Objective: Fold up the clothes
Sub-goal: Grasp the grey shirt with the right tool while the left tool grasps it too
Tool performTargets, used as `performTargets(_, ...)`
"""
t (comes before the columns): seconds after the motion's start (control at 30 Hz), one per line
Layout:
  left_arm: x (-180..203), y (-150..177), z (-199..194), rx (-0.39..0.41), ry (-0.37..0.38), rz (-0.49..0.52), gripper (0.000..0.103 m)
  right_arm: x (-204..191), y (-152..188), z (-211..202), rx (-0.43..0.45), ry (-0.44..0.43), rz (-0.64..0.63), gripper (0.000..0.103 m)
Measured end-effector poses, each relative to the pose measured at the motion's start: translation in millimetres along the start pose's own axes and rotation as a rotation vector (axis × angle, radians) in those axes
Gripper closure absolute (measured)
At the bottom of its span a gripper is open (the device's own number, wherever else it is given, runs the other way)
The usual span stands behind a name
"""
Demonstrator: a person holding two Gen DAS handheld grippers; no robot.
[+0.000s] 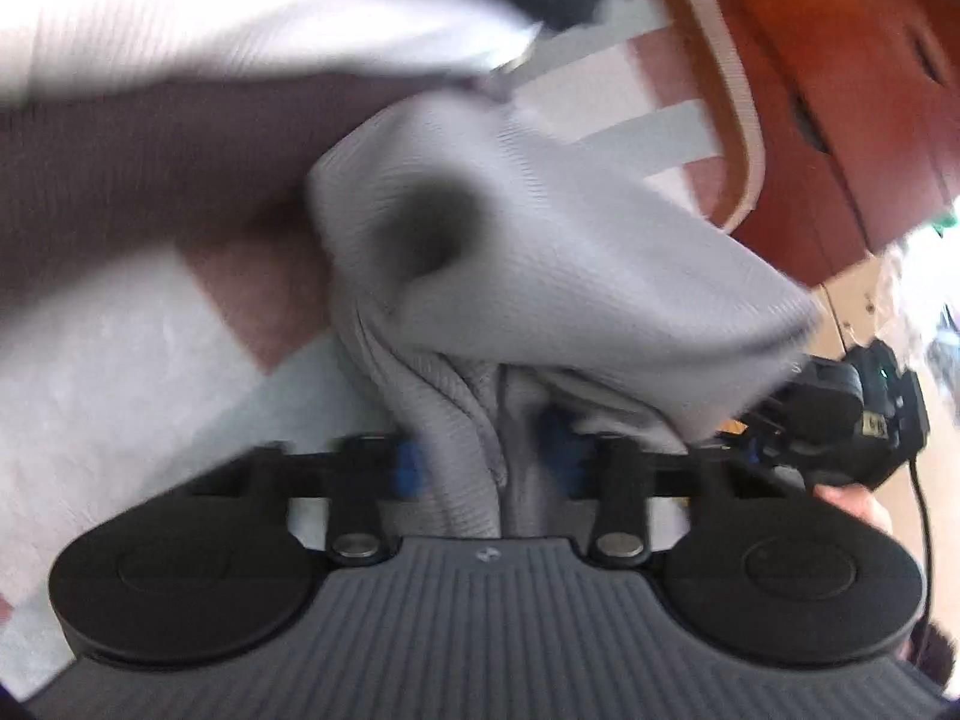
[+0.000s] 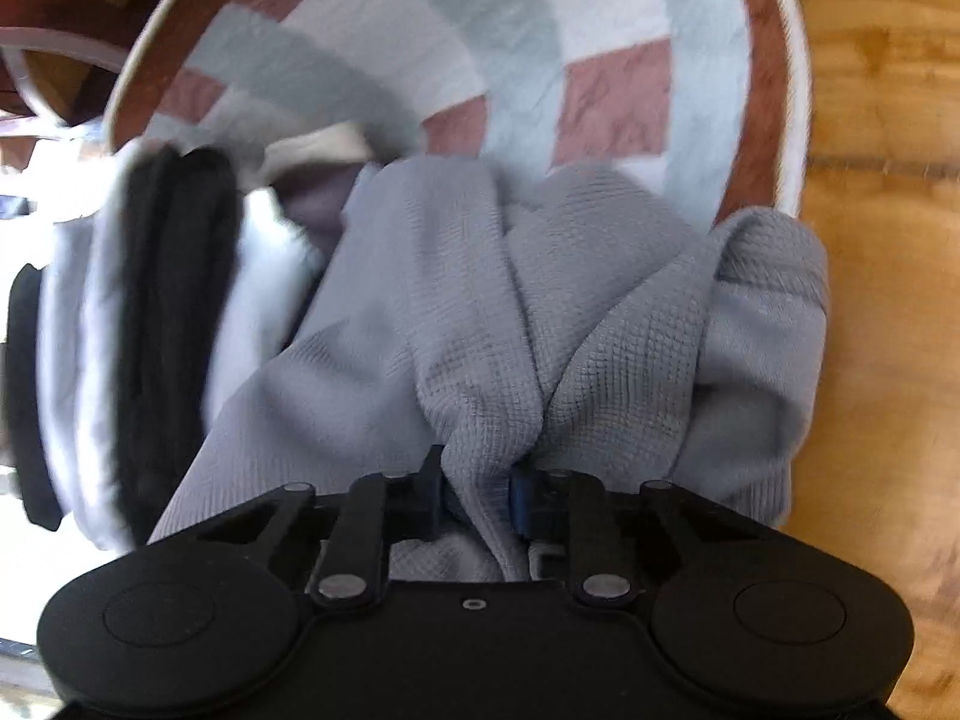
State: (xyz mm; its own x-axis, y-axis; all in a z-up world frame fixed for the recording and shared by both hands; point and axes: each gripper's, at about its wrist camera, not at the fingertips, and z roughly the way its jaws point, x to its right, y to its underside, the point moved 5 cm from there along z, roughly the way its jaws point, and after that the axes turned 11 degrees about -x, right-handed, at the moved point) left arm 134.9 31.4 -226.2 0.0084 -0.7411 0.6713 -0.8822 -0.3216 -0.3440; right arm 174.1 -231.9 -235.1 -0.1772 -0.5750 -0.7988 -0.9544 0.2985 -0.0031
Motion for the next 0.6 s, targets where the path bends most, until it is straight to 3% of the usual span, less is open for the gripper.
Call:
performTargets(0.1, 31.9, 9.0, -34.5, 0.115, 0.029, 0.124, 0.082, -18.5, 23.0, -4.3, -0.067, -0.194, 0.013, 0.083)
performTargets(0.27, 48.3, 19.3, -68.2, 0.134, 0.059, 0.143, 0.082, -55.5, 54.2, -11.2, -0.140, -0.219, -0.091, 0.083)
performTargets(0.5, 71.7, 44.2, -148.2, 0.160, 0.045, 0.268, 0.082, -111.2, 100.4, -20.2, -0.250, -0.246, -0.253, 0.084)
performTargets(0.6, 75.8, 55.4, -189.1, 0.201, -0.029, 0.290, 0.082, -148.6, 124.9, -10.6, -0.320, -0.238, -0.356, 0.084)
